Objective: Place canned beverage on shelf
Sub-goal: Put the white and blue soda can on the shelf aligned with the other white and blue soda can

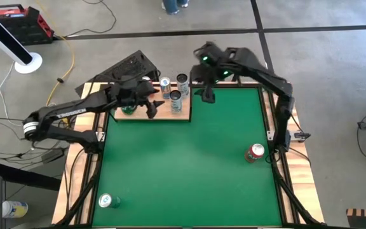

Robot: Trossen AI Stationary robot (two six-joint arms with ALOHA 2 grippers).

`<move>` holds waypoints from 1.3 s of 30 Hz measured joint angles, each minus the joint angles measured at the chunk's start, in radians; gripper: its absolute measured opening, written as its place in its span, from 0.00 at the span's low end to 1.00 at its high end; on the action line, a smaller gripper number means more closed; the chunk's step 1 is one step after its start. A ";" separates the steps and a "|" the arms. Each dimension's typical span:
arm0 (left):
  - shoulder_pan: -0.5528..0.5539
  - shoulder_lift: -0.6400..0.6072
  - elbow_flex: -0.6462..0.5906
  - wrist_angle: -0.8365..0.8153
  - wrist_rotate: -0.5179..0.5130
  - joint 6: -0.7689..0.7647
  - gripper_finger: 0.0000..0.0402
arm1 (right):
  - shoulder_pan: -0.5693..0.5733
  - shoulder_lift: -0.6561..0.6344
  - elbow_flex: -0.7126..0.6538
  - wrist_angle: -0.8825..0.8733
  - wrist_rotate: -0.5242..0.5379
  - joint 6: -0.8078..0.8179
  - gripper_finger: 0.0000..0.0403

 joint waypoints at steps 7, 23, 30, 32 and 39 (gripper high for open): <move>0.043 0.064 0.000 -0.035 -0.008 0.052 0.38 | -0.044 -0.078 0.000 -0.056 -0.005 0.071 0.78; -0.005 0.341 0.000 0.064 -0.200 -0.059 0.00 | -0.172 -0.130 -0.031 -0.078 -0.263 0.055 0.78; -0.028 0.371 -0.012 0.131 -0.205 -0.075 0.00 | -0.230 -0.130 -0.031 -0.096 -0.360 0.040 0.78; -0.028 0.368 -0.042 0.189 -0.229 -0.106 0.00 | -0.250 -0.130 -0.031 -0.101 -0.389 0.037 0.78; -0.032 0.332 -0.216 0.406 -0.248 -0.196 0.00 | -0.274 -0.130 -0.031 -0.113 -0.423 0.019 0.78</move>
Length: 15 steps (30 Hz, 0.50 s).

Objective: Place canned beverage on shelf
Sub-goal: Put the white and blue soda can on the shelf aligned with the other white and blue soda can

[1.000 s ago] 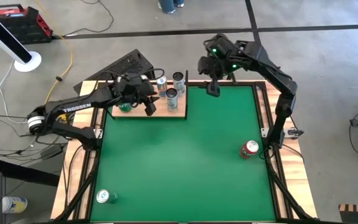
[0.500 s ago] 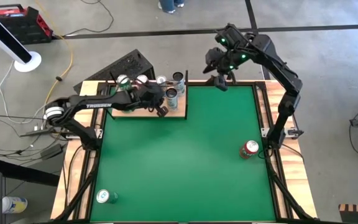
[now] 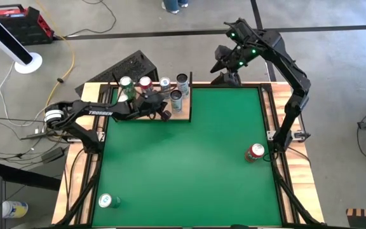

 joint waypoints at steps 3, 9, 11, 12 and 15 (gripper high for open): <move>-0.003 0.000 -0.022 0.064 -0.012 -0.017 0.00 | 0.000 0.000 0.000 0.001 -0.021 -0.008 0.78; -0.004 -0.001 -0.022 0.126 -0.092 -0.023 0.00 | -0.001 0.000 0.000 0.004 -0.082 -0.035 0.78; -0.005 0.000 -0.023 0.122 -0.105 -0.028 0.00 | -0.004 0.000 0.000 0.001 -0.084 -0.035 0.78; -0.005 0.003 -0.023 0.131 -0.106 -0.029 0.00 | -0.007 0.000 0.000 0.000 -0.088 -0.035 0.78; -0.004 0.005 -0.023 0.165 -0.074 -0.032 0.00 | -0.018 0.000 0.000 -0.006 -0.117 -0.035 0.78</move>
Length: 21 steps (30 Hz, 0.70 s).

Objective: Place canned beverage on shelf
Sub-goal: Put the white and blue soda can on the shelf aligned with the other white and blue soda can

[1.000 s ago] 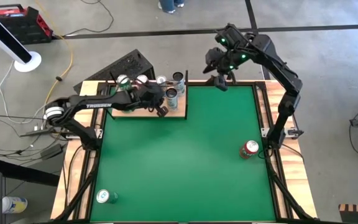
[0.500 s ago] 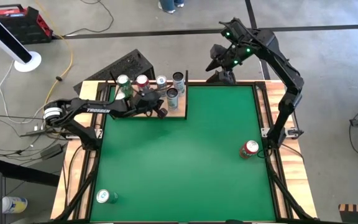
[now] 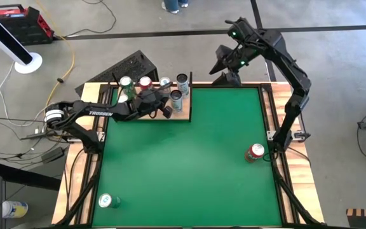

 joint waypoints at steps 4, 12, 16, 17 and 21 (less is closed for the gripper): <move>-0.005 0.000 0.000 0.014 0.017 -0.015 0.00 | -0.009 0.000 0.000 -0.006 -0.017 0.000 0.78; -0.023 0.000 0.000 0.015 0.045 -0.041 0.00 | -0.009 0.000 0.000 -0.013 -0.038 -0.009 0.78; -0.038 0.012 0.000 0.026 0.034 -0.049 0.00 | -0.009 0.000 0.000 -0.013 -0.039 -0.011 0.78; -0.040 0.019 0.000 0.031 0.032 -0.057 0.00 | -0.009 0.000 0.000 -0.013 -0.039 -0.011 0.78; -0.052 0.073 0.000 0.059 0.047 -0.099 0.00 | -0.008 0.000 0.000 -0.013 -0.039 -0.011 0.78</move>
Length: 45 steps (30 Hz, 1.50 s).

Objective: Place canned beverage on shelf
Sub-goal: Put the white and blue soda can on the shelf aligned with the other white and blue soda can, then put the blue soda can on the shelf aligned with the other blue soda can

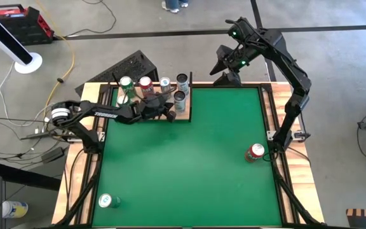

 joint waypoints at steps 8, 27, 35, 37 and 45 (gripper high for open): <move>-0.046 0.028 0.000 0.027 -0.044 -0.016 0.00 | 0.010 0.000 0.000 -0.002 0.000 0.005 0.78; -0.068 0.028 0.000 0.026 -0.024 0.007 0.00 | 0.035 0.001 -0.099 0.004 0.000 0.000 0.78; -0.068 0.028 0.000 0.031 0.004 0.008 0.00 | 0.035 0.001 -0.124 0.019 -0.017 0.003 0.78; -0.068 0.028 0.000 0.034 0.004 0.008 0.00 | 0.034 0.001 -0.124 0.021 -0.021 0.003 0.78; -0.067 0.028 0.000 0.035 0.058 0.015 0.00 | 0.034 0.001 -0.124 0.023 -0.021 -0.005 0.78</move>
